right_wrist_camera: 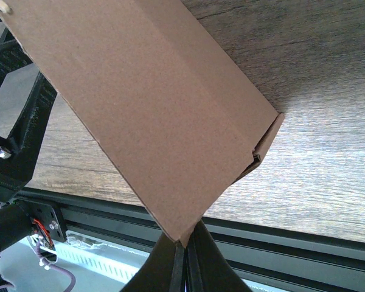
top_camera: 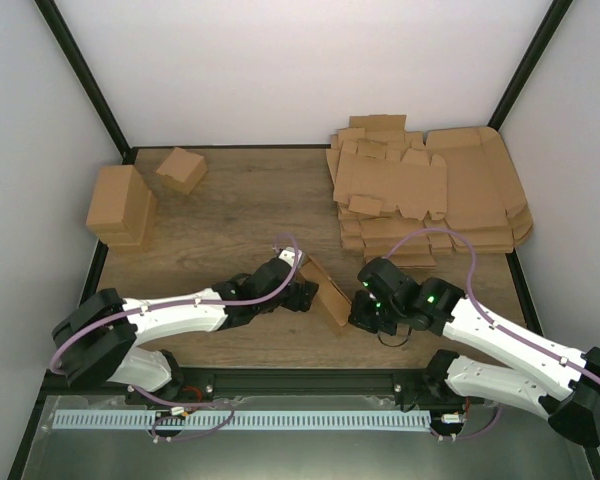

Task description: Fold the paper box

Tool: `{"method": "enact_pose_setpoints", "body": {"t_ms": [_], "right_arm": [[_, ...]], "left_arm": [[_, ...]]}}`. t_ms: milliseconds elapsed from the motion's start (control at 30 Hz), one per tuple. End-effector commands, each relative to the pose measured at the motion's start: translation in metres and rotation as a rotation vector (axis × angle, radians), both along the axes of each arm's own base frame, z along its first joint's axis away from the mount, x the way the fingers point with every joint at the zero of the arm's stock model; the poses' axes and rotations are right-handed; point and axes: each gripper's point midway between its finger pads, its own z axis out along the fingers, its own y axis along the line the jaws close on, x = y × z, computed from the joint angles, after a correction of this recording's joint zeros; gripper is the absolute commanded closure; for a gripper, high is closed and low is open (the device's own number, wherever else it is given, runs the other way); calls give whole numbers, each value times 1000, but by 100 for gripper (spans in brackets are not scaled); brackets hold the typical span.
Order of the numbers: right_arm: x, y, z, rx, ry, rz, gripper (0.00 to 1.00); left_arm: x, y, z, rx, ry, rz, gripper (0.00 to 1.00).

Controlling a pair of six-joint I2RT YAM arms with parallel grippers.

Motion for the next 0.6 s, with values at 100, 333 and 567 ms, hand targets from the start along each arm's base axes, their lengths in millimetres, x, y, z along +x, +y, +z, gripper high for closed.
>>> {"method": "enact_pose_setpoints", "body": {"t_ms": [100,333,567], "right_arm": [[0,-2,9,-13,-17,12,99],[0,-5,7,-32,-16,13,99],[-2,-8,2,-47,-4,7,99]], "left_arm": [[-16,22,-39,163,81,-19,16],[-16,21,-39,164,81,-20,16],[-16,22,-38,162,82,-19,16]]}}
